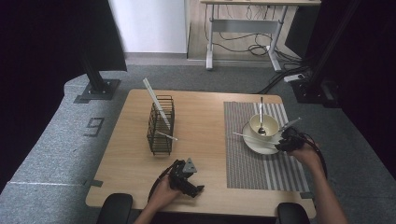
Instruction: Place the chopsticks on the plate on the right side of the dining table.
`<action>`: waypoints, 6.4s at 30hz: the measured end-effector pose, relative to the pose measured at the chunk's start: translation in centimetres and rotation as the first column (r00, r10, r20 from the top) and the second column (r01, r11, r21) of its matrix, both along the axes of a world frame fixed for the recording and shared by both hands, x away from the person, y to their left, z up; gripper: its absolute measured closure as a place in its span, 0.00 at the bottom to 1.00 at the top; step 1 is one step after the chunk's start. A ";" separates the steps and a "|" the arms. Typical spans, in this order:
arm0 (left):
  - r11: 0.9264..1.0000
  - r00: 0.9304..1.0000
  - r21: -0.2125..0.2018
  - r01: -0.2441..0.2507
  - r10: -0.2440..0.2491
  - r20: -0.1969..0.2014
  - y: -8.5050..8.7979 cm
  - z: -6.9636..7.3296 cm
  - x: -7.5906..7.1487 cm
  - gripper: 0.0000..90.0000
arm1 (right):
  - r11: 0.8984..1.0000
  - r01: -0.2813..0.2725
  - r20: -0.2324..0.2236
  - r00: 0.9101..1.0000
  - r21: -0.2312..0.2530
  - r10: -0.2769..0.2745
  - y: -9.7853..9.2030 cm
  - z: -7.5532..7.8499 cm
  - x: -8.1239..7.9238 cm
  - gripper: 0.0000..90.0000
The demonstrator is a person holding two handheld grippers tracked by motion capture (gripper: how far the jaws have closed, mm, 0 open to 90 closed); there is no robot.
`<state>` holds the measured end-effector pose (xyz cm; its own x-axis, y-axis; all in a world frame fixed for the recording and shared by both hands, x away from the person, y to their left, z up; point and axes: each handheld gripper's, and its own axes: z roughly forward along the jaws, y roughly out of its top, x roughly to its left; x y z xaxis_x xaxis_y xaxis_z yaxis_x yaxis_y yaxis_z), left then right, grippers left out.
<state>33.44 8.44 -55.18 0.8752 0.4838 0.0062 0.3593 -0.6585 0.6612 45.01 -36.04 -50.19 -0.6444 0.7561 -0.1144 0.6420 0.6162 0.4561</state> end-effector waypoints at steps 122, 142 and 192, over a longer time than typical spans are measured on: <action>1.000 1.000 0.001 0.008 -0.008 -0.014 0.0 0.0 0.1 0.00 | 0.933 0.191 0.200 0.945 0.305 -0.259 0.9 0.0 -9.2 0.00; 1.000 1.000 0.004 0.008 -0.008 -0.015 0.0 0.0 0.1 0.00 | 0.956 0.008 0.175 0.983 0.293 -0.062 6.3 4.6 -11.8 0.00; 1.000 1.000 0.002 0.007 -0.007 -0.017 0.0 0.0 0.1 0.00 | 0.903 -0.272 0.163 0.960 0.333 0.228 20.8 12.4 -5.4 0.00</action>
<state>33.54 8.41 -55.18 0.8784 0.4778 -0.0075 0.3659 -0.6625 0.6536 39.58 -15.20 -37.76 -0.8156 0.5772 0.0403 0.4164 0.5371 0.7336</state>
